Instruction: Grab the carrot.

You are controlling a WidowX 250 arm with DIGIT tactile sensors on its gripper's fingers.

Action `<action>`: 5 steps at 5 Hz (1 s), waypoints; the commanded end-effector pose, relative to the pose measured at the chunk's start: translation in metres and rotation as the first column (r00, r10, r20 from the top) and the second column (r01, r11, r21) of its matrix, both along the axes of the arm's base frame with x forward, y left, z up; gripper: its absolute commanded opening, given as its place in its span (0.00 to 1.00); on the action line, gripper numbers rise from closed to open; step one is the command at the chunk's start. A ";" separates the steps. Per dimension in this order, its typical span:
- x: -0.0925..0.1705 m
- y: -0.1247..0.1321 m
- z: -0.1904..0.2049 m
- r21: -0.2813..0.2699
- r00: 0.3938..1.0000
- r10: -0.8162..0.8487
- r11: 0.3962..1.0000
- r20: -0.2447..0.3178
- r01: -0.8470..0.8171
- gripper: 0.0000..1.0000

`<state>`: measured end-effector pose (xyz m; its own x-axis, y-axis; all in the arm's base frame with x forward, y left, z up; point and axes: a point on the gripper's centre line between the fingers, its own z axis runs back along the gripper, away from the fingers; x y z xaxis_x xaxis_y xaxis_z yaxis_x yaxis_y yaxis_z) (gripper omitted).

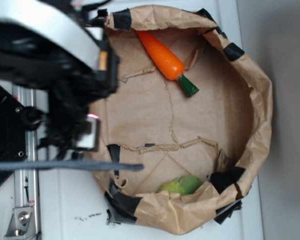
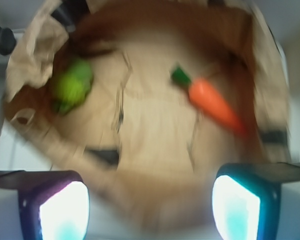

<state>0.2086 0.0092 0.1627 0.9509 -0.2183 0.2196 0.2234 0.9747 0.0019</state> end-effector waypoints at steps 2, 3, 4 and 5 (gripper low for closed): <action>0.075 0.025 -0.078 0.075 0.975 -0.189 0.980 0.117 0.182 1.00; 0.074 0.034 -0.096 0.065 0.960 -0.262 0.964 0.103 0.256 1.00; 0.084 0.053 -0.103 0.086 0.959 -0.268 0.962 0.090 0.260 1.00; 0.094 0.055 -0.117 0.098 0.945 -0.323 0.943 0.053 0.317 1.00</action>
